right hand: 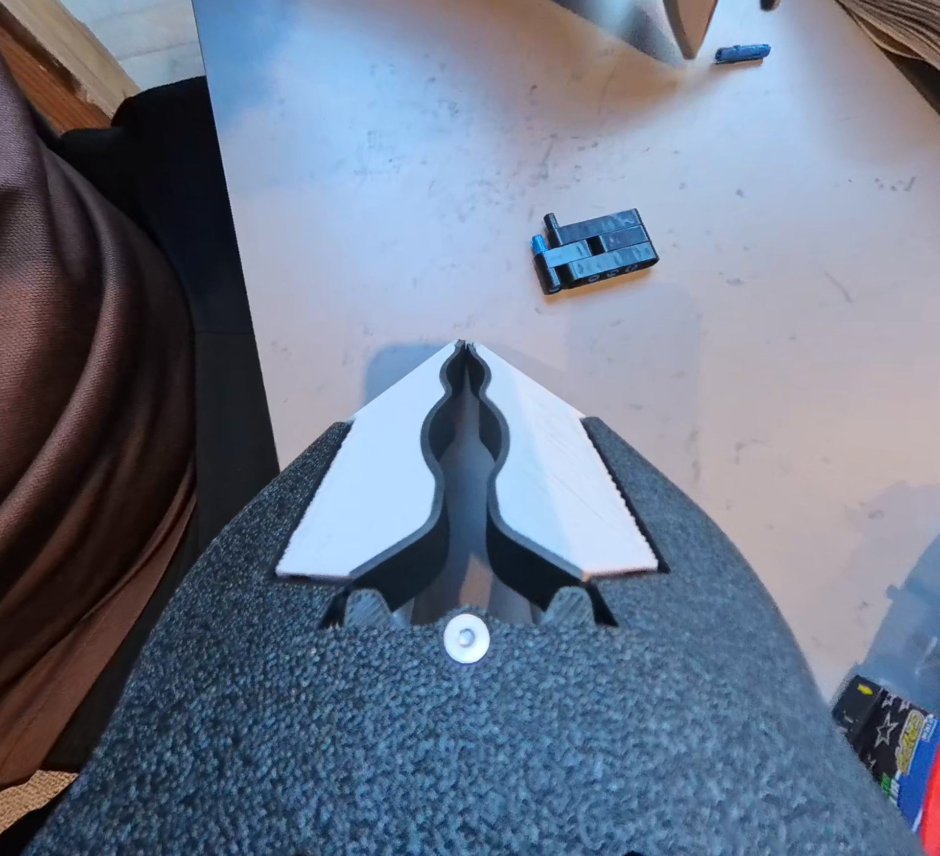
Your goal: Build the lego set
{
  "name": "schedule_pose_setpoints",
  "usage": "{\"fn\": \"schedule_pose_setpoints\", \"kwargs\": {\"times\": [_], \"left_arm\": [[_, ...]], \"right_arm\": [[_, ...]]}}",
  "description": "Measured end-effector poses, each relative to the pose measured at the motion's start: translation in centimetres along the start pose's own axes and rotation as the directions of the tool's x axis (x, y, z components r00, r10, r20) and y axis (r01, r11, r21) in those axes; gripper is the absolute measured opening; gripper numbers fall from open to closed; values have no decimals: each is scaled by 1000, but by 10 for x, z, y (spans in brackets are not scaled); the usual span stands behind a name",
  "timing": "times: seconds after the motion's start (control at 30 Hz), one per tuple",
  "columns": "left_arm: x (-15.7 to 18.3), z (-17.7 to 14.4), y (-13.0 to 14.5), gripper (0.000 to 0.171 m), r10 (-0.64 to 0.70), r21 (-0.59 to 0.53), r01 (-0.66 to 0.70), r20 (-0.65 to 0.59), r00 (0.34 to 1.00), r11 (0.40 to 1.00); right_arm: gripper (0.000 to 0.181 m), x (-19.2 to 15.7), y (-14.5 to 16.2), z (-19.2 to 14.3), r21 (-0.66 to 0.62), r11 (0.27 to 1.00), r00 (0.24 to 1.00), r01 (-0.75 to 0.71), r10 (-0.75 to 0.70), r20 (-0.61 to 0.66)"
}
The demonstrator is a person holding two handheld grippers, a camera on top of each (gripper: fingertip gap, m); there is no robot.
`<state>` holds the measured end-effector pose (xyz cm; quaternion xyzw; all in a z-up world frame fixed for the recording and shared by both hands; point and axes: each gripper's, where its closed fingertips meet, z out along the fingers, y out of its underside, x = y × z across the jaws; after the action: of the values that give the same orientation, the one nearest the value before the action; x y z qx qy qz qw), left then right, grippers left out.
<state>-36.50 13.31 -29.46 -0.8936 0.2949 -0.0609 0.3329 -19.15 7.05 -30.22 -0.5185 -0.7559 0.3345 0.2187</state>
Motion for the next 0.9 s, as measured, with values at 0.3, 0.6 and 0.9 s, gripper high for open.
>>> {"fn": "schedule_pose_setpoints", "kwargs": {"times": [0.3, 0.6, 0.9], "left_arm": [[-39, -83, -69, 35, -198, 467, 128, 104, 975, 875], [-47, -234, -88, 47, -346, 696, 153, 145, 927, 702], [26, -120, 63, 27, -161, -145, 180, 132, 978, 973]], "right_arm": [[1, 10, -5, -2, 33, 999, 998, -9, 11, -55], [2, 21, -8, -6, 59, 998, 992, -23, 30, -125], [3, 23, -9, -7, 60, 998, 987, -1, 11, -162]]}}
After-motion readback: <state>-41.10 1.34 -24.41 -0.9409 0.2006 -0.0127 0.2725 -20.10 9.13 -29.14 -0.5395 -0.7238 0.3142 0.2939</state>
